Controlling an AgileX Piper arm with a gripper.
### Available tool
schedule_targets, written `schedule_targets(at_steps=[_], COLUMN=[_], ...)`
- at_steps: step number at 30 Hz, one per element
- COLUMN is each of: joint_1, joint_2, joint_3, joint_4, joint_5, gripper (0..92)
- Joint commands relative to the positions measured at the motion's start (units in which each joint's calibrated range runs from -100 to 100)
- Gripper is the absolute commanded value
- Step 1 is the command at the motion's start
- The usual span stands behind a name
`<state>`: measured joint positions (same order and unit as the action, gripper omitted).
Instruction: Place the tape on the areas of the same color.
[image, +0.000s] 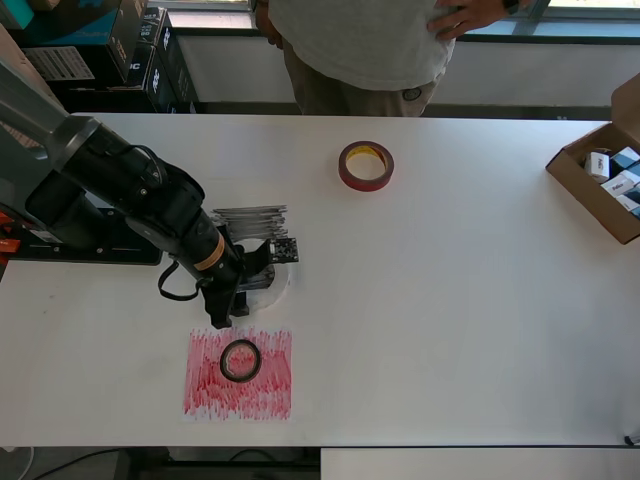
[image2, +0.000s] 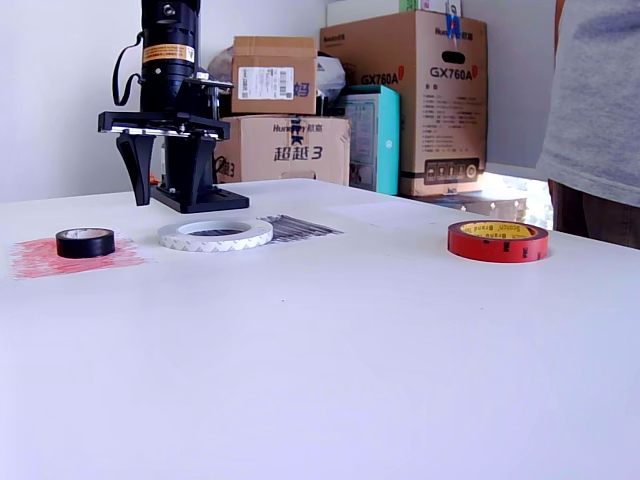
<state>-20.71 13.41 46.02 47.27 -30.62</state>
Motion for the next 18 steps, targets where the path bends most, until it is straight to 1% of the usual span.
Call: schedule_targets(at_steps=[1, 13, 18], joint_1=[-0.4, -0.6, -0.4], joint_2=[1.2, 7.2, 8.0], joint_3=[-0.2, -1.2, -1.2], joint_4=[-0.3, -0.8, -0.9], joint_5=[1.4, 4.6, 4.7], gripper=[61.9, 61.9, 61.9])
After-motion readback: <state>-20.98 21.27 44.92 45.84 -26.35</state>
